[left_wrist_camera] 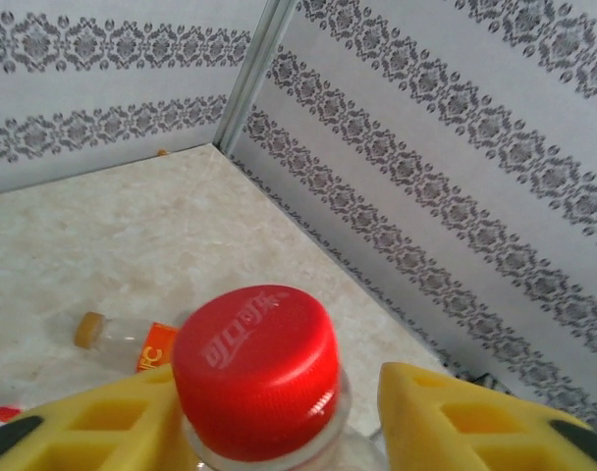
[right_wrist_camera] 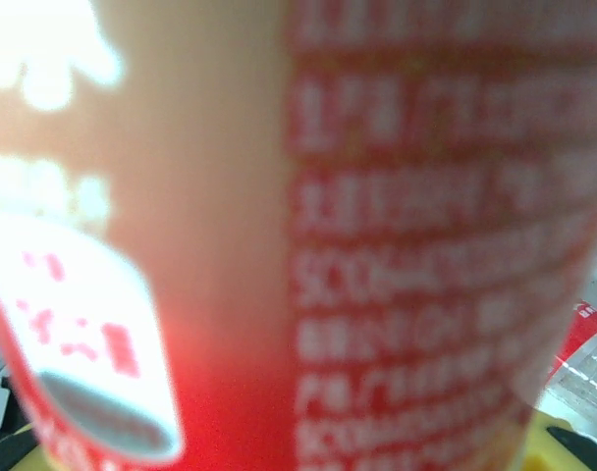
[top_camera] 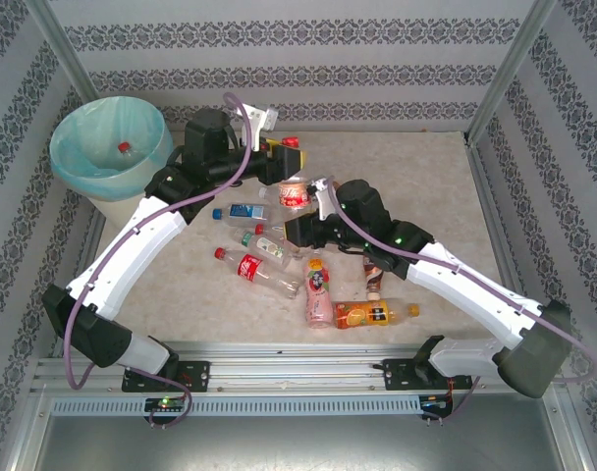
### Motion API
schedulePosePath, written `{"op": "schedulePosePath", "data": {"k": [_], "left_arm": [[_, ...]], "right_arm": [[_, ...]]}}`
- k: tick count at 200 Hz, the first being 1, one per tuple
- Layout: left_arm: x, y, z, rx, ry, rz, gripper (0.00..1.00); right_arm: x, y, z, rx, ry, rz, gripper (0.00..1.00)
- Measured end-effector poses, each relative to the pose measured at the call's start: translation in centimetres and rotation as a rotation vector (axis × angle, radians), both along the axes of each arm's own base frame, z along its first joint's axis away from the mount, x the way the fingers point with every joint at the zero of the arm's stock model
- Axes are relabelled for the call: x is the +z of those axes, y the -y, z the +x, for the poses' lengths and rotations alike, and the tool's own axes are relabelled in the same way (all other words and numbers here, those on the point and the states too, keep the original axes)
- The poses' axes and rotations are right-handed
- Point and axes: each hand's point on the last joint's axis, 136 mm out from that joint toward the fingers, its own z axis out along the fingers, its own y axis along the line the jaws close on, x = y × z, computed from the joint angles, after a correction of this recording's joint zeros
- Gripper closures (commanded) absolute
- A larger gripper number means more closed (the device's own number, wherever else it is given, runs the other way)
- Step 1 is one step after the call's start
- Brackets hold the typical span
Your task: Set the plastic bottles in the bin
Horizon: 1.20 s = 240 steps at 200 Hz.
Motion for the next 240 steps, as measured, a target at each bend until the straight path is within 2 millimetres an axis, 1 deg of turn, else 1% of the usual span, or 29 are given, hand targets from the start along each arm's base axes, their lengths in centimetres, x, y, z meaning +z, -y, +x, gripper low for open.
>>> {"op": "schedulePosePath", "data": {"k": [10, 27, 48, 59, 75, 93, 105, 126, 147, 169, 185, 203, 224, 240], "left_arm": [[-0.1, -0.1, 0.1, 0.001, -0.021, -0.015, 0.85], [-0.4, -0.3, 0.0, 0.004, -0.048, -0.033, 1.00], [-0.6, -0.8, -0.3, 0.004, -0.062, -0.044, 1.00], [-0.7, -1.0, -0.5, 0.003, -0.063, -0.047, 1.00], [-0.6, -1.3, -0.8, 0.005, -0.057, -0.050, 1.00], [-0.4, -1.6, -1.0, 0.016, -0.048, -0.051, 1.00], [0.0, -2.0, -1.2, 0.030, -0.030, -0.050, 1.00], [1.0, -2.8, -1.3, 0.061, 0.013, -0.055, 1.00], [1.9, -4.1, -1.1, 0.112, 0.048, -0.063, 1.00], [2.7, -5.6, -0.7, 0.179, 0.081, -0.068, 1.00], [3.2, -7.1, -0.3, 0.243, 0.105, -0.069, 1.00], [4.0, -9.4, 0.4, 0.328, 0.133, -0.067, 1.00], [4.9, -12.5, 1.4, 0.440, 0.172, -0.054, 1.00], [5.9, -14.4, 1.9, 0.512, 0.210, -0.041, 1.00]], "right_arm": [[-0.2, 0.0, 0.0, -0.012, 0.001, -0.011, 0.55], [-0.5, 0.1, 0.1, -0.027, 0.003, -0.027, 0.55], [-0.9, 0.2, -0.1, -0.033, -0.003, -0.046, 0.53], [-1.0, 0.1, -0.2, -0.033, -0.003, -0.049, 0.48], [-1.0, 0.0, -0.3, -0.032, -0.002, -0.051, 0.46], [-0.9, -0.1, -0.4, -0.036, -0.003, -0.050, 0.38], [-0.9, 0.0, -0.3, -0.051, -0.007, -0.052, 0.32], [-0.8, 0.2, 0.0, -0.082, -0.017, -0.047, 0.29], [-0.5, 0.3, 0.2, -0.096, -0.013, -0.045, 0.24], [-0.1, 0.3, 0.3, -0.106, -0.006, -0.044, 0.23], [0.2, 0.1, 0.2, -0.107, 0.001, -0.044, 0.23], [0.4, 0.0, 0.1, -0.113, 0.018, -0.050, 0.23], [0.8, -0.1, -0.3, -0.116, 0.044, -0.058, 0.23], [1.5, 0.3, -0.5, -0.131, 0.067, -0.050, 0.26]]}}
